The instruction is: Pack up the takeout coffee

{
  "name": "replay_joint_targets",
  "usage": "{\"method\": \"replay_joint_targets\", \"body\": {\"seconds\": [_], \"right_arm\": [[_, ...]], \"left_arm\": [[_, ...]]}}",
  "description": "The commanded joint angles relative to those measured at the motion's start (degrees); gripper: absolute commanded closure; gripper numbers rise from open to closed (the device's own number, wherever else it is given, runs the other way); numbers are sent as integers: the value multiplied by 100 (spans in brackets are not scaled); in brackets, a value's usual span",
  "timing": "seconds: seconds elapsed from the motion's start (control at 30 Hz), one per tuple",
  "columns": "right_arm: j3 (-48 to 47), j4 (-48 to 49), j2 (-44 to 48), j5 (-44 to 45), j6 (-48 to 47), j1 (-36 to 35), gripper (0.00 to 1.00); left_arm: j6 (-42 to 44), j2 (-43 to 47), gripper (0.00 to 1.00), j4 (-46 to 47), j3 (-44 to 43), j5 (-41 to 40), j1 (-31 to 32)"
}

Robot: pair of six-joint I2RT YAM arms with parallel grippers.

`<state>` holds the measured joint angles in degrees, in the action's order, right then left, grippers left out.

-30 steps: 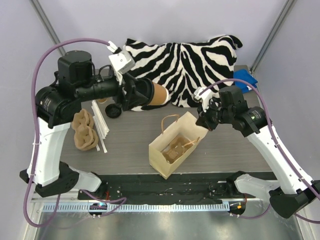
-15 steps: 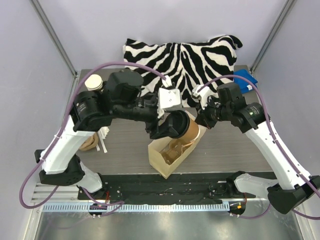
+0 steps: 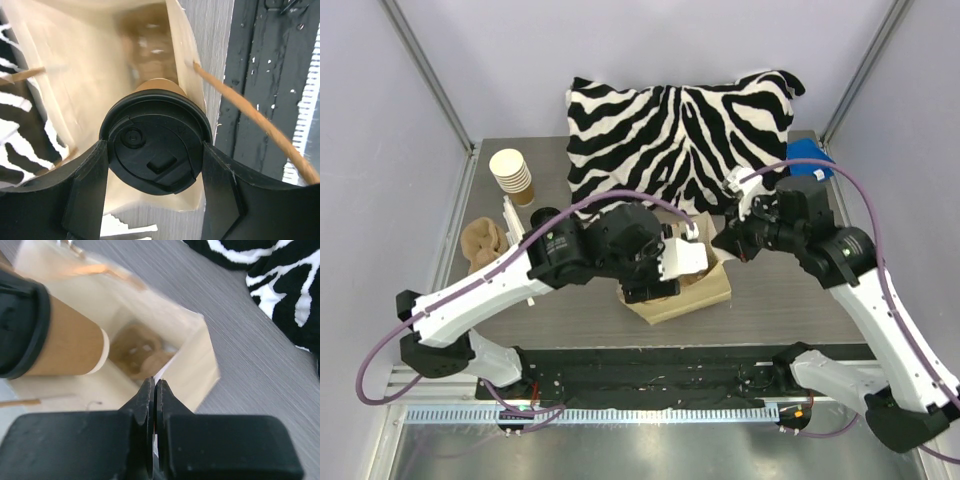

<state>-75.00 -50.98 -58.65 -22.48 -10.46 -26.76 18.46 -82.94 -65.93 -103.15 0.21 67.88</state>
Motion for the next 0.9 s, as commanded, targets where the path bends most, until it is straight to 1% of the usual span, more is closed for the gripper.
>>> {"method": "replay_joint_targets", "body": {"seconds": [0.0, 0.03, 0.13, 0.27, 0.33, 0.47, 0.57, 0.7, 0.87], "right_arm": [[275, 774, 775, -1, 642, -13, 99], [328, 809, 881, -2, 598, -13, 99], [477, 748, 1101, 59, 300, -13, 99], [696, 799, 1434, -256, 88, -13, 99], [820, 940, 1602, -310, -69, -13, 99], [1083, 897, 1918, -222, -211, -13, 99], [1198, 967, 2024, -248, -228, -4, 99], [1207, 844, 1990, -353, -404, -13, 99], [1479, 694, 1971, -257, -659, -22, 99]], "left_arm": [[334, 813, 91, 1011, 969, -451, 164], [343, 953, 91, 1238, 1086, -486, 199], [334, 1069, 92, 1477, 1394, -662, 410], [132, 1130, 95, 1495, 1508, -706, 446], [210, 1235, 95, 1696, 1710, -838, 507], [447, 1236, 95, 1952, 1947, -1251, 771], [614, 1192, 96, 2286, 2141, -1497, 911], [772, 1140, 97, 2734, 2326, -1497, 973], [879, 937, 98, 2849, 2422, -1445, 1008]]}}
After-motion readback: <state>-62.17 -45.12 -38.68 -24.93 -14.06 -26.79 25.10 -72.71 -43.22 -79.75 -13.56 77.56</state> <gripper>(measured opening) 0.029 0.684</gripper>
